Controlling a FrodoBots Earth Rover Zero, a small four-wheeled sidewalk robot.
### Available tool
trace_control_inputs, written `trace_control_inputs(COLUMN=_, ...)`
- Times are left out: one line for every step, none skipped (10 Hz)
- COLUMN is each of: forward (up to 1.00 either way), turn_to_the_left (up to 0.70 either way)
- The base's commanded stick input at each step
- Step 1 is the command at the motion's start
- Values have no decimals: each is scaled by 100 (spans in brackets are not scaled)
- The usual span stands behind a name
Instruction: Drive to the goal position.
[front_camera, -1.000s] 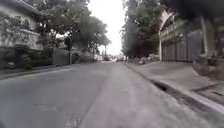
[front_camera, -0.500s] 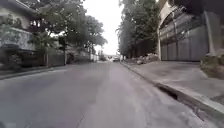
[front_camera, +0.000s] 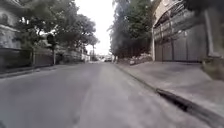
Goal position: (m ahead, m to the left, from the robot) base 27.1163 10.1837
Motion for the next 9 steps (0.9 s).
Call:
trace_control_inputs(forward=100, turn_to_the_left=0)
trace_control_inputs(forward=100, turn_to_the_left=0)
trace_control_inputs(forward=100, turn_to_the_left=0)
trace_control_inputs(forward=100, turn_to_the_left=0)
trace_control_inputs(forward=100, turn_to_the_left=0)
trace_control_inputs(forward=100, turn_to_the_left=0)
trace_control_inputs(forward=100, turn_to_the_left=0)
trace_control_inputs(forward=100, turn_to_the_left=0)
trace_control_inputs(forward=100, turn_to_the_left=0)
